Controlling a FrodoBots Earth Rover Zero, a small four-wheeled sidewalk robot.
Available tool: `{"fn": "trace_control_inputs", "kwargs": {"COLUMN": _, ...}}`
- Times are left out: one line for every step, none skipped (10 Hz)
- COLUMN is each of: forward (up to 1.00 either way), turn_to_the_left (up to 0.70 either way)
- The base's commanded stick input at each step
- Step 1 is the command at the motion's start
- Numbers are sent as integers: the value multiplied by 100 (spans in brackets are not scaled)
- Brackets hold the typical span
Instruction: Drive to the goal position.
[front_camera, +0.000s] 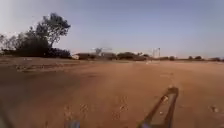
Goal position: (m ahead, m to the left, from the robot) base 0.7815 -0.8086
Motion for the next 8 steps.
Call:
{"fn": "trace_control_inputs", "kwargs": {"forward": 63, "turn_to_the_left": 0}}
{"fn": "trace_control_inputs", "kwargs": {"forward": 63, "turn_to_the_left": 0}}
{"fn": "trace_control_inputs", "kwargs": {"forward": 63, "turn_to_the_left": 0}}
{"fn": "trace_control_inputs", "kwargs": {"forward": 63, "turn_to_the_left": 0}}
{"fn": "trace_control_inputs", "kwargs": {"forward": 63, "turn_to_the_left": 0}}
{"fn": "trace_control_inputs", "kwargs": {"forward": 63, "turn_to_the_left": 0}}
{"fn": "trace_control_inputs", "kwargs": {"forward": 63, "turn_to_the_left": 0}}
{"fn": "trace_control_inputs", "kwargs": {"forward": 63, "turn_to_the_left": 0}}
